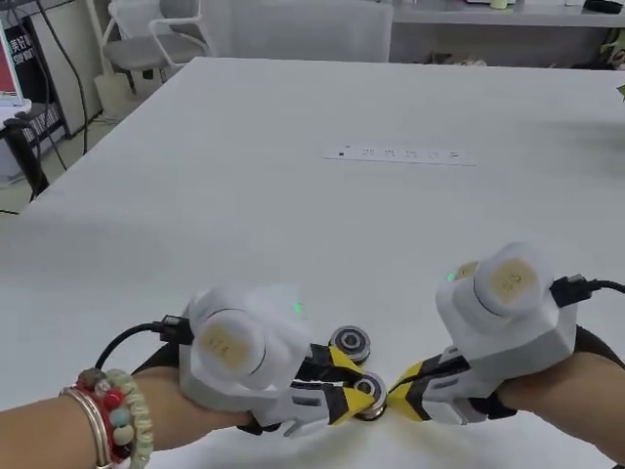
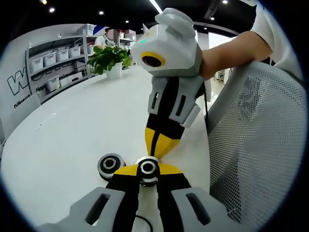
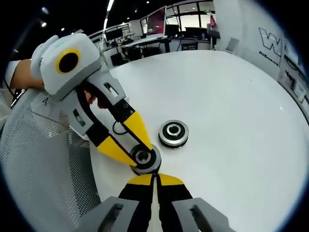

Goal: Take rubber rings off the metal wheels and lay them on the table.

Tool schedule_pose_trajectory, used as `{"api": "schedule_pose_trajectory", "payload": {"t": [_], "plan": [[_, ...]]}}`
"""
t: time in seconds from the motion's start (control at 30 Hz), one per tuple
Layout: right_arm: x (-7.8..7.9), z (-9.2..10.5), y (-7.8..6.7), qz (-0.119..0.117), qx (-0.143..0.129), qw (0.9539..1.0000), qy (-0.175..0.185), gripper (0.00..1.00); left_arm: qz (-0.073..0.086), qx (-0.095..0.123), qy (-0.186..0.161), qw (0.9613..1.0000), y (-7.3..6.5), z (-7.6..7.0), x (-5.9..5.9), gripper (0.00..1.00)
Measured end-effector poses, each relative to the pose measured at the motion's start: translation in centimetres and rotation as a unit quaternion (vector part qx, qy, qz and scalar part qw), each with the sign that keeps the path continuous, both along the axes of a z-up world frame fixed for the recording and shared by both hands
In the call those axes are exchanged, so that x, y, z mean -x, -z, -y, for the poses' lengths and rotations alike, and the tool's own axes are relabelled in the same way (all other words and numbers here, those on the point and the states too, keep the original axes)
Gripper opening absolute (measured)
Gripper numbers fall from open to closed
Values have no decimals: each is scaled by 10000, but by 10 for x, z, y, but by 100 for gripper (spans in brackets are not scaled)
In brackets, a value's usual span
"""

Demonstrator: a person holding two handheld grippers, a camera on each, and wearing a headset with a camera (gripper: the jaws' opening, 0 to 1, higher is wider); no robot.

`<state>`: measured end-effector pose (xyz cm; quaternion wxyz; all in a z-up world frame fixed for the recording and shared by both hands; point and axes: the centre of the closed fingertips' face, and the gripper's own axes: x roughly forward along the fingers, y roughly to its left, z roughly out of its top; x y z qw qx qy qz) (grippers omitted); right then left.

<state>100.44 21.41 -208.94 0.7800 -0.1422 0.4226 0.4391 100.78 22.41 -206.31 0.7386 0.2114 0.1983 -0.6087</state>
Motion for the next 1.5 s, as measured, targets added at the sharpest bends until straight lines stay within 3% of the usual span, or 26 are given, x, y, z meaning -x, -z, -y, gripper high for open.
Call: {"api": "schedule_pose_trajectory", "payload": {"t": [0.17,0.23,0.27,0.33,0.43,0.47,0.57,0.67,0.77,0.97,1.2,1.5], "plan": [[0,1,0,-17,73,10000,30,0,-5,2,37,10000,0,0,0,8],[-1,2,0,-182,-25,9995,271,0,-7,3,39,10000,1,0,0,8],[-5,8,0,-119,74,9992,387,0,-20,3,34,10000,1,0,0,8],[-8,12,-2,-82,6,9988,475,0,-26,4,29,10000,1,0,0,8],[-9,8,-10,-324,-506,9949,807,0,-8,-5,34,10000,1,0,0,8],[-11,9,-11,-304,-552,9947,814,0,-13,-3,29,10000,1,0,0,8],[-12,11,-12,-58,-424,9971,626,0,-19,4,28,10000,1,0,0,8],[-9,10,-9,4,-338,9986,412,0,-11,0,33,10000,1,0,0,8],[-3,10,-6,202,-93,9997,-91,0,-8,2,37,10000,1,0,0,8],[3,5,-5,167,-127,9994,-285,6,0,3,45,10000,1,0,0,8],[6,-5,-6,206,-412,9980,-442,20,-7,31,51,10000,0,0,0,8],[8,-11,-6,387,-416,9962,-662,22,-32,90,49,9999,0,0,0,8]]}}
